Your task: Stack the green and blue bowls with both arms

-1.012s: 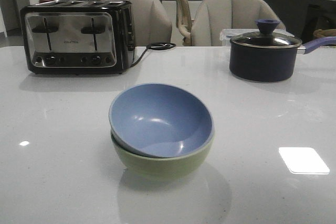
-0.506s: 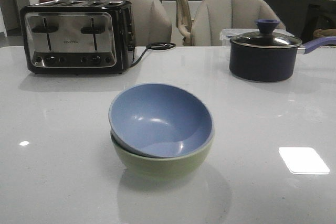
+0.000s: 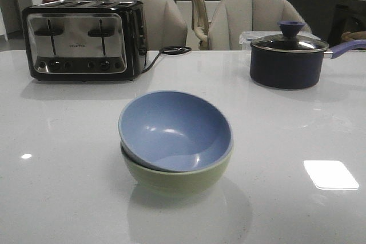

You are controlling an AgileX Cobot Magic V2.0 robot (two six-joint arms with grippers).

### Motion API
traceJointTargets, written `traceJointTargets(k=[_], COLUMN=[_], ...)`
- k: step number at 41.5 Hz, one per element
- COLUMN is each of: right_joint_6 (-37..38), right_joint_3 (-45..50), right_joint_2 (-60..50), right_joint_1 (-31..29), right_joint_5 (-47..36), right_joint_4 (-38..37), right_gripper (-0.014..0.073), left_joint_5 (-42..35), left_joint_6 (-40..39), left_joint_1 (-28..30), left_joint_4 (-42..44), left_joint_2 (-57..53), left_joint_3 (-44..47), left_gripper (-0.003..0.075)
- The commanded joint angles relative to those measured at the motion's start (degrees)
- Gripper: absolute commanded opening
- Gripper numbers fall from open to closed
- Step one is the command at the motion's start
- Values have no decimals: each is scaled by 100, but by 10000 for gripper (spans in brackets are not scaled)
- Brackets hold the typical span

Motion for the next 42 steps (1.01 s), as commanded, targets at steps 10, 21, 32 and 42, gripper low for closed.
traceJointTargets(k=[10, 21, 32, 42], right_joint_6=[-26, -26, -26, -26], right_joint_3=[-150, -150, -150, -150], right_joint_2=[-5, -5, -5, -5], right_joint_1=[-5, -5, -5, -5], right_joint_5=[-296, -296, -296, -274], right_joint_4=[-22, -22, -22, -22], right_gripper=[38, 38, 38, 38], left_joint_5=[-1215, -3232, -3443, -3650], left_joint_6=[8, -5, -448, -1809], left_joint_1=[794, 2435, 3003, 3088], left_joint_4=[270, 43, 125, 1002], left_joint_2=[-1263, -3296, -4375, -4524], left_joint_3=[299, 2098, 2993, 3413], left_gripper=[130, 130, 99, 101])
